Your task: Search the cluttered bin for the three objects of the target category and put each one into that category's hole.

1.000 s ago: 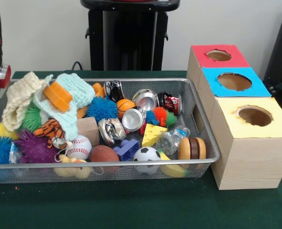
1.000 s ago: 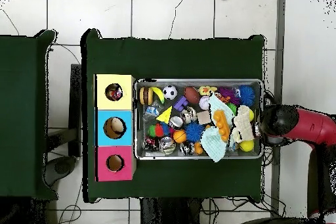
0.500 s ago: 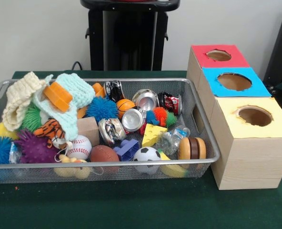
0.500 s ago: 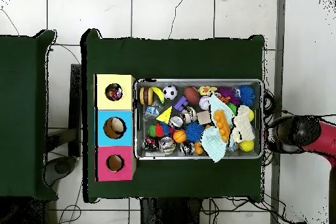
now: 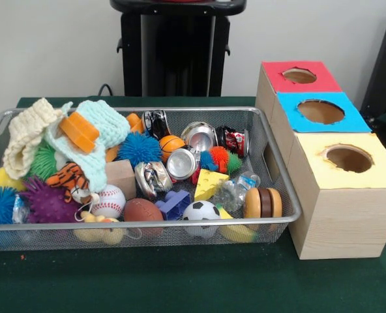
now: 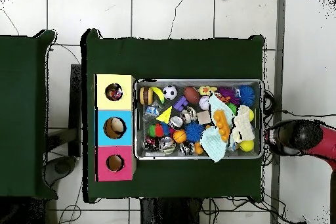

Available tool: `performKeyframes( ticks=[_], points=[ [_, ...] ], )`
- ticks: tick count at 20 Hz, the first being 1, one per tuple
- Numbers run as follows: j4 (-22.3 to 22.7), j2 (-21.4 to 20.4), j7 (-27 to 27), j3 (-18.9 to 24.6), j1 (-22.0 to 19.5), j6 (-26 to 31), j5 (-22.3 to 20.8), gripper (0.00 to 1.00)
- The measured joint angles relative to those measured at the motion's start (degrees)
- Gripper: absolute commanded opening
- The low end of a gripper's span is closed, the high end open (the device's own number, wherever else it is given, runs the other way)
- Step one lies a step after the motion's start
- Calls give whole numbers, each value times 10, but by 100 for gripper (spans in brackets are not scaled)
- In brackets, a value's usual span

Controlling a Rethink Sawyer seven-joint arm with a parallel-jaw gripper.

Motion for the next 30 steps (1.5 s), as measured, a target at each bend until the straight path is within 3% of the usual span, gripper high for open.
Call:
performKeyframes(
  ticks=[12,21,30],
  points=[
    [21,-16,0,-3,57,-9,1,0],
    [21,18,0,-3,55,-40,1,0],
    [-9,34,0,-3,60,-41,5,0]
  ],
)
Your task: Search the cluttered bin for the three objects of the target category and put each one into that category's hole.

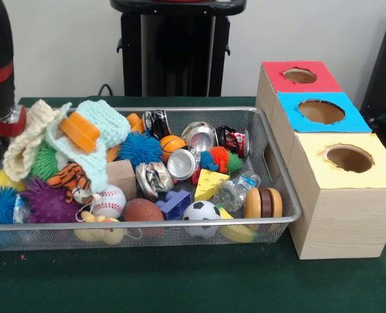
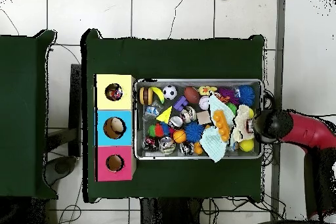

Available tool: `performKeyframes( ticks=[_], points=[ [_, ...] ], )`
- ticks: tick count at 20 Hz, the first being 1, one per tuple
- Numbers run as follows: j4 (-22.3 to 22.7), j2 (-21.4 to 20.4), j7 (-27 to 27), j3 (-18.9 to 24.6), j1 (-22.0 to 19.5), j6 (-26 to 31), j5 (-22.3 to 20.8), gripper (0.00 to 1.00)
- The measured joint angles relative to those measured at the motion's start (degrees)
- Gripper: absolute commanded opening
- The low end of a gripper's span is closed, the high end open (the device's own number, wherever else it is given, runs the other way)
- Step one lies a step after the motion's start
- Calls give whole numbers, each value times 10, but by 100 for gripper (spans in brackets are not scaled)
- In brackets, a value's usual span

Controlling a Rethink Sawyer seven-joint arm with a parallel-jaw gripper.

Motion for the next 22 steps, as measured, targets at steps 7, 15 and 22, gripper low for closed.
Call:
performKeyframes(
  ticks=[7,15,22],
  points=[
    [-18,5,1,-9,23,-1,7,0],
    [-18,14,6,-39,87,-8,43,0],
    [-15,22,7,-68,121,-18,75,0]
  ],
)
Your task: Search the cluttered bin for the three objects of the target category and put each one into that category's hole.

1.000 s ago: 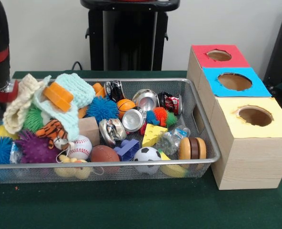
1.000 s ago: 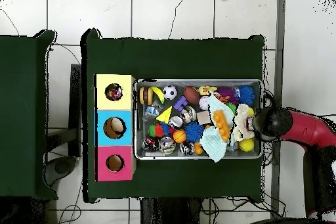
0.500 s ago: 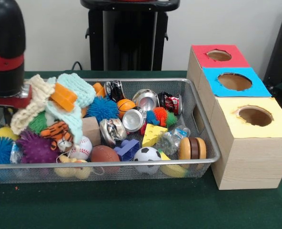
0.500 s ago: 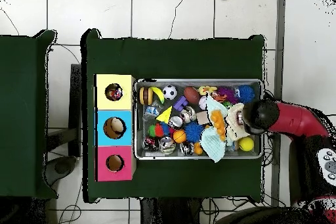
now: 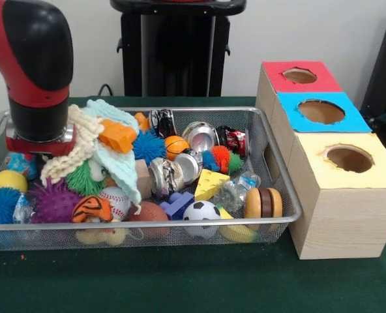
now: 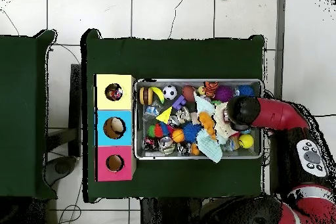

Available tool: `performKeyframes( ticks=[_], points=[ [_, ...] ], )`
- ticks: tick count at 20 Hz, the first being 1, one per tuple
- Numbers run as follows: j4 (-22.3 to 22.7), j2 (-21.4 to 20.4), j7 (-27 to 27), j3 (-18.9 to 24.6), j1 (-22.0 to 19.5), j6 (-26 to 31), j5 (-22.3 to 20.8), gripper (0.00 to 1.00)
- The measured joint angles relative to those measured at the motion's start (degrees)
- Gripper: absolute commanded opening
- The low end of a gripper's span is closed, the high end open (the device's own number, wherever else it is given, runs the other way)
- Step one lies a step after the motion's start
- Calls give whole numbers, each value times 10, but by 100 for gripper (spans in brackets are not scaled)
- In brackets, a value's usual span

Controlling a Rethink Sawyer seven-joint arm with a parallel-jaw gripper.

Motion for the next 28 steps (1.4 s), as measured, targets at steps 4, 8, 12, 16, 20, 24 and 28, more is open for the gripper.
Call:
performKeyframes(
  ticks=[4,8,12,16,20,24,28],
  points=[
    [3,0,6,-18,12,-1,25,0],
    [4,0,28,-41,33,-1,57,0],
    [5,-2,66,-62,57,-1,88,0],
    [18,-12,113,-80,83,-1,132,0],
    [34,-22,131,-82,97,-1,163,0],
    [53,-31,136,-82,109,5,195,0],
    [71,-39,136,-82,120,17,225,0]
  ],
)
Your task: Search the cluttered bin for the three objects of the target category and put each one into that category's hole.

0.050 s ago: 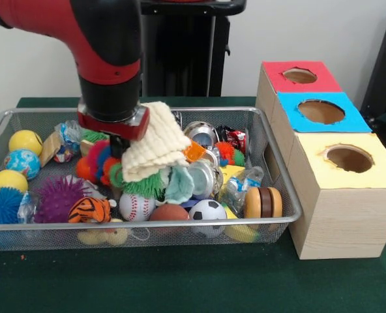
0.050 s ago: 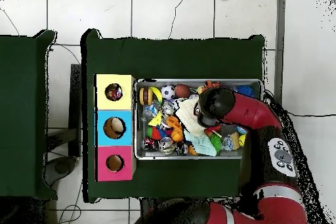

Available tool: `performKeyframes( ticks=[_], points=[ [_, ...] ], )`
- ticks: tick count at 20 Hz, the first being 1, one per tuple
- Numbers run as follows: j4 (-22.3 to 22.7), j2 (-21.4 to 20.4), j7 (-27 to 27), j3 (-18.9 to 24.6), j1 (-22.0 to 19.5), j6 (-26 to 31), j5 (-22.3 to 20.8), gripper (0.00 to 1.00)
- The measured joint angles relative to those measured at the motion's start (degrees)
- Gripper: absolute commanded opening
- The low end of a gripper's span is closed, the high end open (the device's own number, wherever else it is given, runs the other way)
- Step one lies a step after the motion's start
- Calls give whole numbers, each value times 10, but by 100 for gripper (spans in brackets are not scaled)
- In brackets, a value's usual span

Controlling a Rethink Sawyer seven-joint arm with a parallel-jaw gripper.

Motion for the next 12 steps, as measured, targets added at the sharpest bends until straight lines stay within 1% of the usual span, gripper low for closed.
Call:
performKeyframes(
  ticks=[8,12],
  points=[
    [18,-13,0,0,5,19,30,0],
    [37,-29,0,0,7,45,55,0]
  ],
)
